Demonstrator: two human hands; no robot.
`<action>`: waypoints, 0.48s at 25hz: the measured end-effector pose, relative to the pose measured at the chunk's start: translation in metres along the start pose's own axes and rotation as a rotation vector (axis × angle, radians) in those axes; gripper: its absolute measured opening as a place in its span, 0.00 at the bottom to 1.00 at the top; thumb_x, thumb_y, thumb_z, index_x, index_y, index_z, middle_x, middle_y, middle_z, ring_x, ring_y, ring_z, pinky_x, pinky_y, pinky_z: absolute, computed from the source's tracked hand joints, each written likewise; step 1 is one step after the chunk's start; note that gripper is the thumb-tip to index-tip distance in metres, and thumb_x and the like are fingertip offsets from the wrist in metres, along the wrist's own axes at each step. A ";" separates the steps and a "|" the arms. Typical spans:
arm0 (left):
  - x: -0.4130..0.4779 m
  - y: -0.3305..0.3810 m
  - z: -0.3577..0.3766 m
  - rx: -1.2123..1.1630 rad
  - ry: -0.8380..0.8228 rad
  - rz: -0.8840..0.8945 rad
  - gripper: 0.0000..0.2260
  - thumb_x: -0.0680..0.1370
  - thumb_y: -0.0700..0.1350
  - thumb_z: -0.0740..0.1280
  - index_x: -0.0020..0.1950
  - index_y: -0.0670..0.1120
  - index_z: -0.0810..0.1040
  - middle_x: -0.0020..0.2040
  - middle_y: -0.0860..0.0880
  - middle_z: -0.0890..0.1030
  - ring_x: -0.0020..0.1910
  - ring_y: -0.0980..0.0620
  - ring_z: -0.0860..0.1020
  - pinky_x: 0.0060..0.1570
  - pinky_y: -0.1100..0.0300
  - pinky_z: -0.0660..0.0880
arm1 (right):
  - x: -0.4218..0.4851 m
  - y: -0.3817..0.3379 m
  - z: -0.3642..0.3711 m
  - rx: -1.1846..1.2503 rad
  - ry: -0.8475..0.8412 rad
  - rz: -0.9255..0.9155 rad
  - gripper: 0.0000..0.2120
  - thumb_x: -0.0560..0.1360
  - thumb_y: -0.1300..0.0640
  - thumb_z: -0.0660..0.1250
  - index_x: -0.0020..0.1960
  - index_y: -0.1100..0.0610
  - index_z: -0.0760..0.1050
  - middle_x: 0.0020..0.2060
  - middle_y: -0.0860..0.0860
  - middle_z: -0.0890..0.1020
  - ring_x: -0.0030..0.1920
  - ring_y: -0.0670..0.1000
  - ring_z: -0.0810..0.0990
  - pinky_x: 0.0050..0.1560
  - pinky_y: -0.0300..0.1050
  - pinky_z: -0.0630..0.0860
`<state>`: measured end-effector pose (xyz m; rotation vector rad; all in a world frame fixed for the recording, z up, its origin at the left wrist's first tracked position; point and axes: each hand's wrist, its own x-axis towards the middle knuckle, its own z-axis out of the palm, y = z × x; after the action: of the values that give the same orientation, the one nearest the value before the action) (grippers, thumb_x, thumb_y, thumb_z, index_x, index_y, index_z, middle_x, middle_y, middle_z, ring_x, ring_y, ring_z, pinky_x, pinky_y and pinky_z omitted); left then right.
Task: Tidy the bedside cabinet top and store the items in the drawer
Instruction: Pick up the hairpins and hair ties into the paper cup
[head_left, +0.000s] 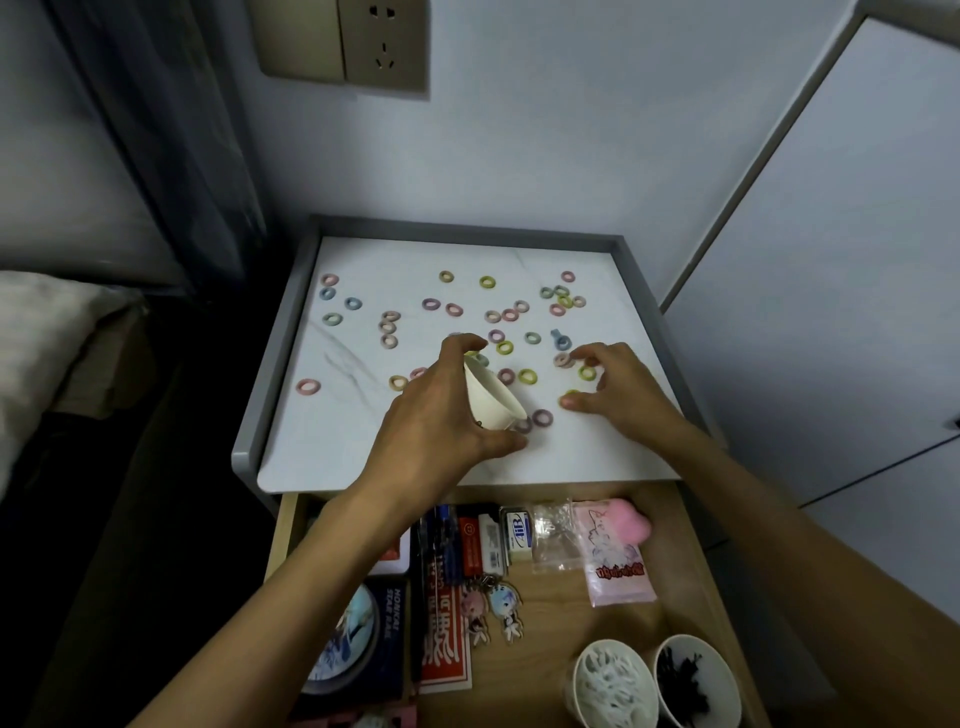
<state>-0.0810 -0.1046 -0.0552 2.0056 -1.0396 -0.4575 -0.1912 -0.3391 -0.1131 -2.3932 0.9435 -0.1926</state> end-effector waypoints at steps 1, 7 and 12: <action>0.000 0.000 0.000 -0.003 0.004 0.001 0.40 0.65 0.54 0.79 0.71 0.55 0.61 0.59 0.53 0.75 0.53 0.50 0.75 0.49 0.55 0.75 | 0.001 -0.001 0.002 -0.012 0.013 -0.052 0.25 0.68 0.56 0.78 0.63 0.56 0.75 0.59 0.55 0.74 0.43 0.44 0.73 0.45 0.32 0.68; -0.001 0.000 -0.003 0.003 0.009 0.004 0.40 0.66 0.53 0.79 0.72 0.54 0.61 0.62 0.51 0.76 0.55 0.49 0.75 0.51 0.52 0.76 | 0.004 -0.008 0.008 0.011 0.052 -0.133 0.31 0.69 0.59 0.77 0.68 0.49 0.70 0.49 0.51 0.75 0.40 0.43 0.72 0.49 0.43 0.73; 0.001 -0.003 -0.003 0.016 0.009 -0.001 0.40 0.66 0.54 0.79 0.72 0.55 0.61 0.62 0.50 0.76 0.54 0.49 0.75 0.48 0.56 0.75 | 0.009 -0.018 0.019 -0.084 0.008 -0.260 0.16 0.72 0.59 0.74 0.59 0.50 0.78 0.51 0.47 0.74 0.49 0.43 0.73 0.52 0.40 0.71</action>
<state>-0.0771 -0.1029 -0.0556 2.0203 -1.0397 -0.4413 -0.1680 -0.3260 -0.1199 -2.5903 0.6522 -0.2640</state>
